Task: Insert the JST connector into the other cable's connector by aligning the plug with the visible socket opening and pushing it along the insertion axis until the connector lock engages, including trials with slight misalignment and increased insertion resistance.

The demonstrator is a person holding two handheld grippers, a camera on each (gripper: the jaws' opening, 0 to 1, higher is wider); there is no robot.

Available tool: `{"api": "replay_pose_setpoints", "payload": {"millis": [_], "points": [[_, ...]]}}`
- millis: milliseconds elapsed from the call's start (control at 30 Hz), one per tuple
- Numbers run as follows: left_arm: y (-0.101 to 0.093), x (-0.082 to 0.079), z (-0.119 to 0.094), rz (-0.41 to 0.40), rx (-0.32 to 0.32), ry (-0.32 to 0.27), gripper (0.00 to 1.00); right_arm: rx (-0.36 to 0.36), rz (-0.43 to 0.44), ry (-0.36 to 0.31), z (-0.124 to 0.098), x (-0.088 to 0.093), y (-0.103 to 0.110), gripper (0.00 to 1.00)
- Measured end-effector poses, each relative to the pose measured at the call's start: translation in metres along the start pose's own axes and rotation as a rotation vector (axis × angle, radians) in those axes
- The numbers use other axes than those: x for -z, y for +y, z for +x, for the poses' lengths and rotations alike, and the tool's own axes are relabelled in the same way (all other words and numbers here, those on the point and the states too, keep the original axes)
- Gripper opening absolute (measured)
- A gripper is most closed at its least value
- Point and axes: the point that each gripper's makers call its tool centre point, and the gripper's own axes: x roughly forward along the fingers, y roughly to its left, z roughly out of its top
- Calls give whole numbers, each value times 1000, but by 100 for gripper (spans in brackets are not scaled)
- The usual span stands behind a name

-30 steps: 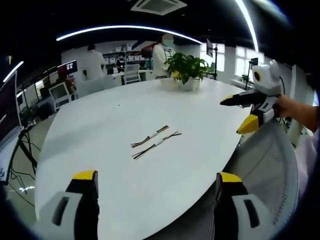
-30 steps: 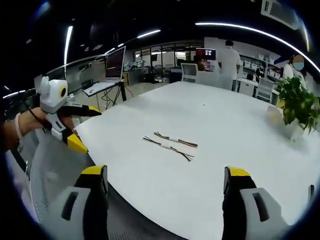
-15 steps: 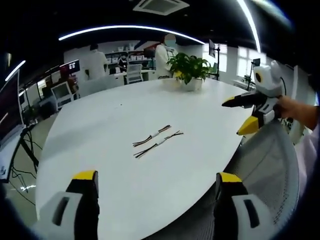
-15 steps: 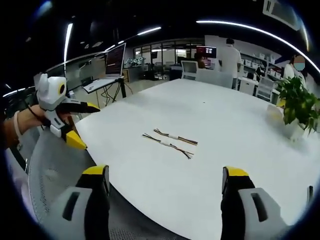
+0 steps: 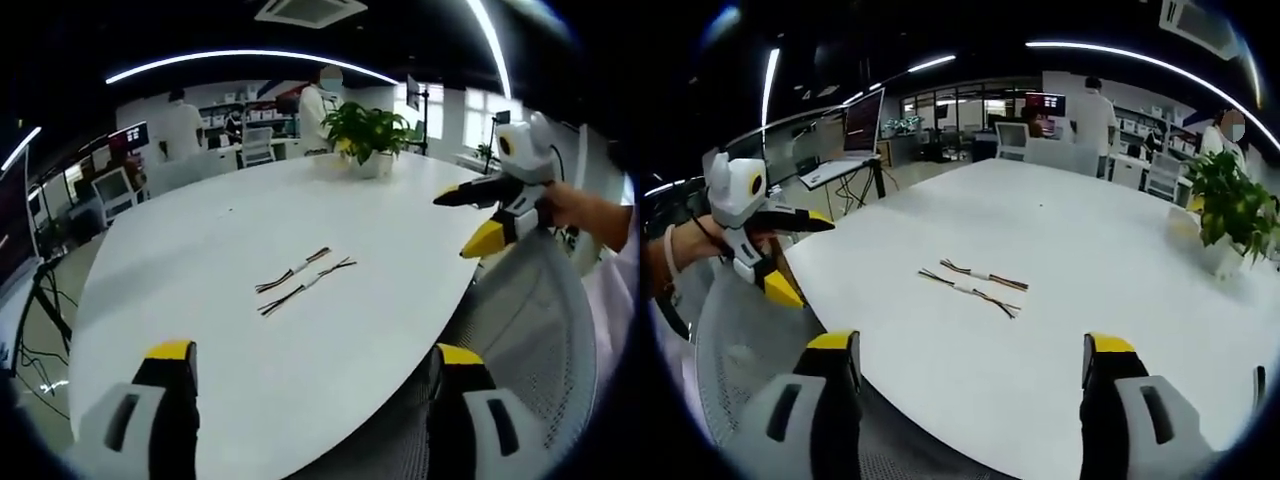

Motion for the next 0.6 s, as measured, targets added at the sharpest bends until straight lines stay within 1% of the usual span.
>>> {"api": "replay_pose_setpoints", "payload": {"millis": [200, 367, 500, 600], "points": [[1, 0, -1, -6, 0, -4, 95, -9, 36, -10, -1, -1, 0, 90], [1, 3, 0, -11, 9, 8, 95, 0, 14, 18, 1, 3, -1, 90], [-2, 5, 1, 15, 23, 20, 94, 8, 12, 17, 1, 3, -3, 90], [-2, 5, 1, 17, 26, 21, 94, 17, 18, 9, 1, 1, -5, 90]]}}
